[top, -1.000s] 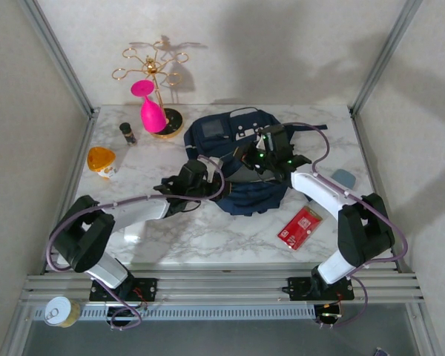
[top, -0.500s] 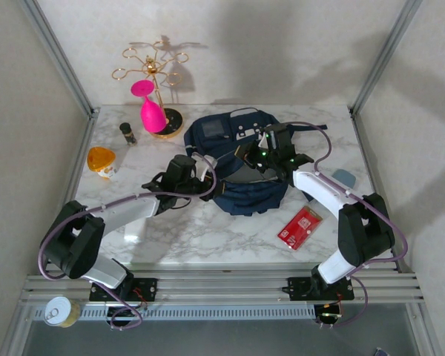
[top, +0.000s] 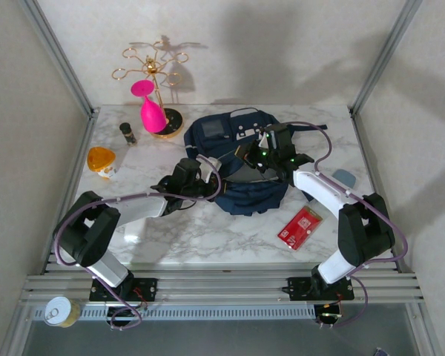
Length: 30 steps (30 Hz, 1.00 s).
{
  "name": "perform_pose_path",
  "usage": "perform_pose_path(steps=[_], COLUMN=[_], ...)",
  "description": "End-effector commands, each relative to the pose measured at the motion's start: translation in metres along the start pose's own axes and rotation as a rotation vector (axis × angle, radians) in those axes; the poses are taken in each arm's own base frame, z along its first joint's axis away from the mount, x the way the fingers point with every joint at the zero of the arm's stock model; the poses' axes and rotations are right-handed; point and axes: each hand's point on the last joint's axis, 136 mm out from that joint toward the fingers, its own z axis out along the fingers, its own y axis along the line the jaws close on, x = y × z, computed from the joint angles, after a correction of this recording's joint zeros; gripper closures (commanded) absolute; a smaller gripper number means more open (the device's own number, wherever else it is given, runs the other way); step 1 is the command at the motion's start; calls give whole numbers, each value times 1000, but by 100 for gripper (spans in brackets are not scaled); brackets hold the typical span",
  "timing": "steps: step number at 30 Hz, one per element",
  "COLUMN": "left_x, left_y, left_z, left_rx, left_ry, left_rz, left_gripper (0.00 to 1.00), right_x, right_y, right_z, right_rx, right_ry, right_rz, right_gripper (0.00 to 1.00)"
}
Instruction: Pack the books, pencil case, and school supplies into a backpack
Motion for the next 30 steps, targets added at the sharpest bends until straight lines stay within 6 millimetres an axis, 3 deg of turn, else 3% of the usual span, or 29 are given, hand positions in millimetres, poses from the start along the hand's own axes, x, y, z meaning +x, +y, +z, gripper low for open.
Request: perform_pose_path(steps=[1, 3, 8, 14, 18, 25, 30], left_x=[-16, -15, -13, 12, 21, 19, 29], left_y=[6, 11, 22, 9, -8, 20, 71], left_z=[0, -4, -18, -37, -51, -72, -83], left_rx=[-34, -52, -99, -137, -134, -286, -415], left_ry=[-70, -74, -80, -44, -50, -82, -61], left_rz=[18, 18, 10, 15, -8, -80, -186], left_gripper=[93, 99, 100, 100, 100, 100, 100], right_x=[-7, -9, -7, 39, 52, 15, 18], right_y=[19, 20, 33, 63, 65, 33, 23], right_z=[-6, -8, -5, 7, -4, -35, -31], right_rx=[-57, -60, -90, -169, -203, -151, -135], right_ry=[-6, -10, 23, 196, 277, 222, 266], right_rz=[-40, -46, -94, -208, -245, -236, -259], right_gripper=[100, 100, 100, 100, 100, 100, 100])
